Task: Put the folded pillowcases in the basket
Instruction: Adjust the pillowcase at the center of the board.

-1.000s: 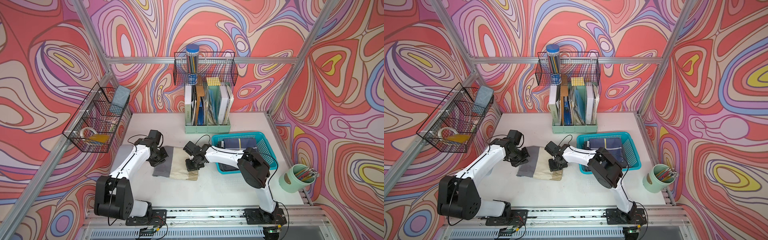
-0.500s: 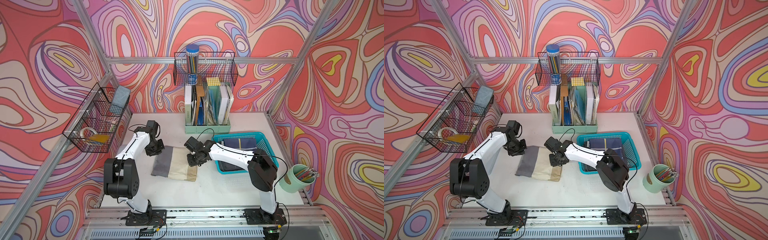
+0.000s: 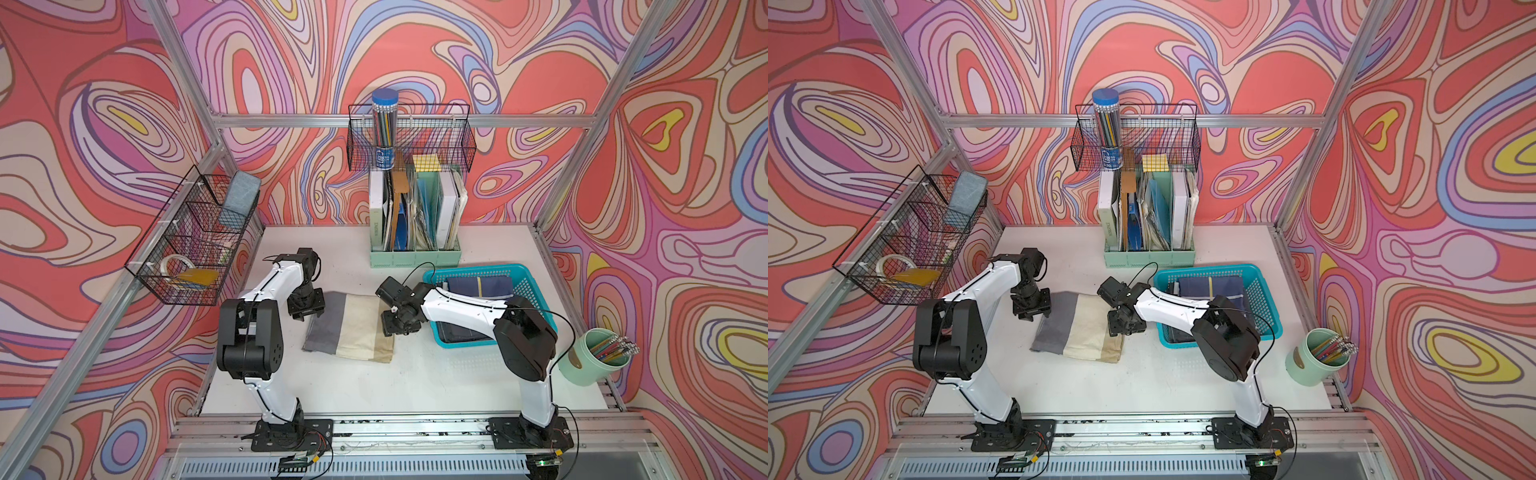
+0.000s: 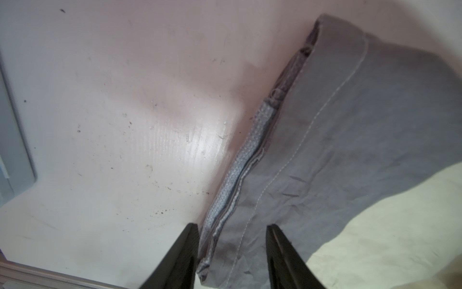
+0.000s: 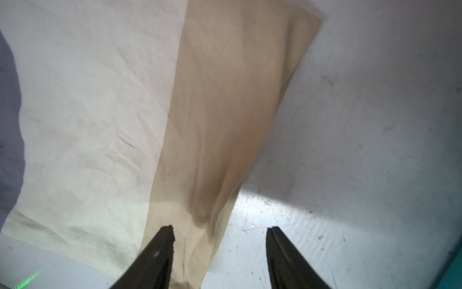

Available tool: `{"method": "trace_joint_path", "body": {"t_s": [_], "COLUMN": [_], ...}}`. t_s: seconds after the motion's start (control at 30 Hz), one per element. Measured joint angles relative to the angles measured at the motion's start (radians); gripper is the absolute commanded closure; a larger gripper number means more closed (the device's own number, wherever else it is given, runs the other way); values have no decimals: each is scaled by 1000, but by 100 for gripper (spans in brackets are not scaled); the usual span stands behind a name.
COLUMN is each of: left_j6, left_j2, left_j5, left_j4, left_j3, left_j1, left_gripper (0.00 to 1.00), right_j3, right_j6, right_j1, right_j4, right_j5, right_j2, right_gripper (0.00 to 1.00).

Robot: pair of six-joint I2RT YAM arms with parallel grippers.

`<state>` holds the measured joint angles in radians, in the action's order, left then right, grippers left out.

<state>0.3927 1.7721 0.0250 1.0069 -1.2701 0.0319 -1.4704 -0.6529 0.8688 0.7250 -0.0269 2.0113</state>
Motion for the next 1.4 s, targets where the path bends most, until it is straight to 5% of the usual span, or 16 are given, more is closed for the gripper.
{"method": "trace_joint_path", "body": {"t_s": [0.77,1.4], "left_j6": [-31,-36], "left_j2": [122,153], "left_j5": [11,-261], "left_j4": [15,62], "left_j3": [26,42], "left_j1": [-1,-10], "left_gripper": [51,48], "right_j3": [37,43], "right_j6": [-48,14], "right_j1": [-11,-112], "right_j4": [-137,-32], "right_j5": [-138,-126], "right_j2": [40,7], "right_gripper": [51,53]}}
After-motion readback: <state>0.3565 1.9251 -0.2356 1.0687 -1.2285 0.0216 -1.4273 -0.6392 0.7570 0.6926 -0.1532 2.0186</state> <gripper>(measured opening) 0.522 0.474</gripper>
